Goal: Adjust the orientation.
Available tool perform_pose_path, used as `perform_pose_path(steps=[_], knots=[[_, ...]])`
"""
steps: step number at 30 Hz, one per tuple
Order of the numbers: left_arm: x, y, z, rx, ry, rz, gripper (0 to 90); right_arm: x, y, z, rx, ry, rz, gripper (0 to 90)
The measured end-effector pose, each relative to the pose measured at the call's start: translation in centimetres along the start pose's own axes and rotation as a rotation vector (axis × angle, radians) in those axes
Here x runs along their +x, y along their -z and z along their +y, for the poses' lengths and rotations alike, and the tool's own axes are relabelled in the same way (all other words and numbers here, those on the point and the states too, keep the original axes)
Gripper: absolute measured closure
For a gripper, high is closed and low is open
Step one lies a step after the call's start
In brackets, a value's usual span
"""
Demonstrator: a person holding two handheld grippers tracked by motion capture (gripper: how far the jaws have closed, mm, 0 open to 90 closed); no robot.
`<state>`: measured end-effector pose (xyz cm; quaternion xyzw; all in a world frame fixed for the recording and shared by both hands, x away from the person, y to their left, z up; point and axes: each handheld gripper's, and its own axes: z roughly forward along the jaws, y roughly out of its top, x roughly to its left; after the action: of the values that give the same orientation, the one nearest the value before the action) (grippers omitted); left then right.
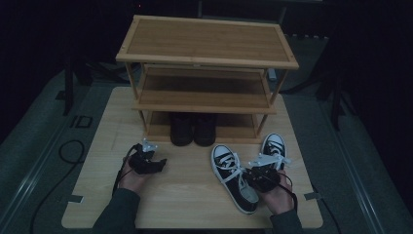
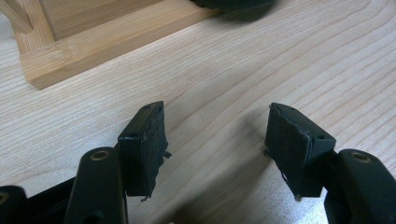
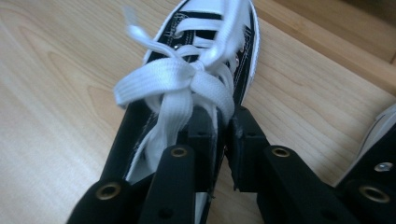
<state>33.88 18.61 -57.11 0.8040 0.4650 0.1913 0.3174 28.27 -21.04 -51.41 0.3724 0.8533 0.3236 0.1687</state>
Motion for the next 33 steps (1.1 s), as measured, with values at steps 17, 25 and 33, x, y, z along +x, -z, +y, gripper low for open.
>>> perform_pose_path(steps=[17,25,33], knots=[[0.0,0.0,0.0,0.0,0.0,0.0,38.4,-2.9,3.4,-0.5,-0.023,-0.03,-0.047,72.6],[0.0,0.0,0.0,-0.001,0.0,0.001,38.4,-3.9,3.8,-1.2,0.012,-0.053,-0.084,67.1],[0.0,0.0,0.0,-0.002,0.001,0.001,38.4,-4.8,4.1,-1.9,0.043,-0.117,-0.141,57.4]])
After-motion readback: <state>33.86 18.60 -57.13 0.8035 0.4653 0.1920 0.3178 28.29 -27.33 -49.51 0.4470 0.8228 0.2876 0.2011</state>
